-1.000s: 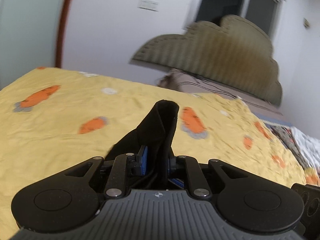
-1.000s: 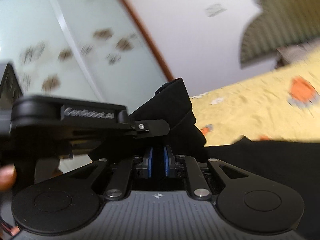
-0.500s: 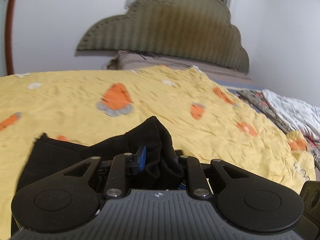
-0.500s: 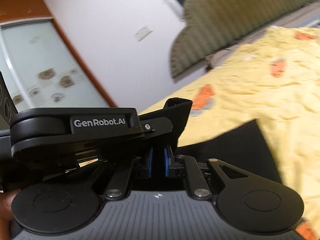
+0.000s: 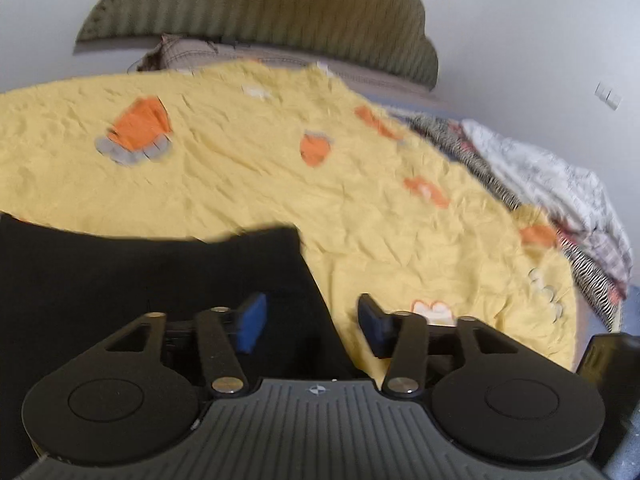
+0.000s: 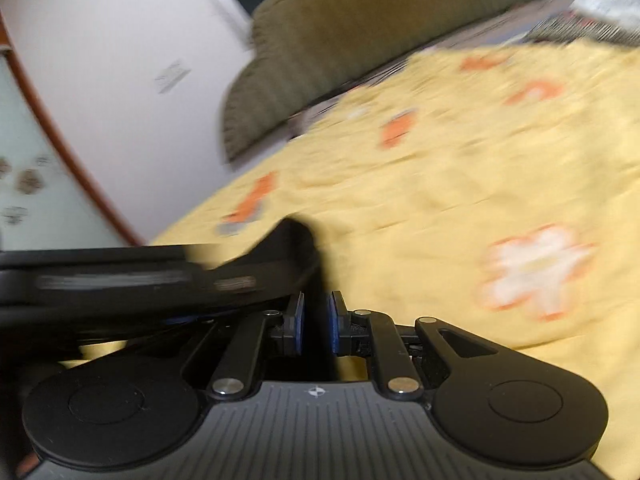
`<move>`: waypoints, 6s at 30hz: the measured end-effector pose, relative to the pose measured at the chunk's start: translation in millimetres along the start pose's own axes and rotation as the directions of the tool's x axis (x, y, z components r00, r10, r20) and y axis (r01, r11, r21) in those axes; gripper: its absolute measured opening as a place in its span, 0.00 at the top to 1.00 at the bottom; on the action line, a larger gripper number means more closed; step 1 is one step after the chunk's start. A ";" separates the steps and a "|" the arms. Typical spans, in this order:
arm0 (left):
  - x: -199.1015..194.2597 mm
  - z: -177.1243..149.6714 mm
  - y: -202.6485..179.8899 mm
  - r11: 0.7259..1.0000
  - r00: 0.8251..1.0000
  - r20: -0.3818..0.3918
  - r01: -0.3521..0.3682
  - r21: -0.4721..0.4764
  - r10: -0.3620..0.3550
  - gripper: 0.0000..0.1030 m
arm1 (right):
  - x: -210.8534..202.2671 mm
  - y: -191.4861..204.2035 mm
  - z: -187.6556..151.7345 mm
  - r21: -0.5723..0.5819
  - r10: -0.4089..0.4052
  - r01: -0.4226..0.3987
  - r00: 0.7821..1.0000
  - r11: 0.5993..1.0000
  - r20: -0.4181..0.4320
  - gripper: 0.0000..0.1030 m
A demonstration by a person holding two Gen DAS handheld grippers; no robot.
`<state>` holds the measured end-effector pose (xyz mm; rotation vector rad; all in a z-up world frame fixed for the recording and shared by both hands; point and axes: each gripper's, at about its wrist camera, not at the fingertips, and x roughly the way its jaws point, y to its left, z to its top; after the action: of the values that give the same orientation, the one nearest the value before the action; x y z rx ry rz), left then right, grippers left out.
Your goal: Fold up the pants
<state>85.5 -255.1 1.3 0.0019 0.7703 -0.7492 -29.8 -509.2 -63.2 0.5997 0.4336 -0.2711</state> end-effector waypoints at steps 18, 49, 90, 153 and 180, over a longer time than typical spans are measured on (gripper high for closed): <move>-2.1 26.3 160.4 0.846 0.847 0.068 -0.531 0.047 0.527 0.12 | 101.8 45.2 39.7 -0.118 0.212 -0.243 0.951 0.963 -0.227 0.88; -49.5 -57.7 125.9 0.783 0.850 0.009 -0.490 0.383 0.527 0.11 | 12.5 80.7 -31.9 -0.582 -0.049 -0.044 0.988 0.812 -0.143 0.59; -46.8 -76.3 199.9 0.849 0.988 -0.124 0.016 -0.527 -0.096 0.79 | -21.8 90.6 -17.9 -0.428 0.125 -0.160 0.986 0.890 -0.108 0.73; -100.9 -65.5 198.3 0.874 0.868 -0.109 -0.478 0.083 0.485 0.24 | 31.1 211.7 -64.3 -0.645 0.091 -0.298 0.938 0.703 -0.334 0.46; -205.5 -117.4 159.4 0.896 0.896 -0.006 -0.444 0.027 0.444 0.15 | -54.8 220.6 -107.4 -0.656 0.144 -0.304 0.947 0.691 -0.287 0.38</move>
<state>11.6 20.4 3.7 0.2005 0.7362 -0.3215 -30.3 -263.3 -10.3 -0.0777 0.6217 0.2093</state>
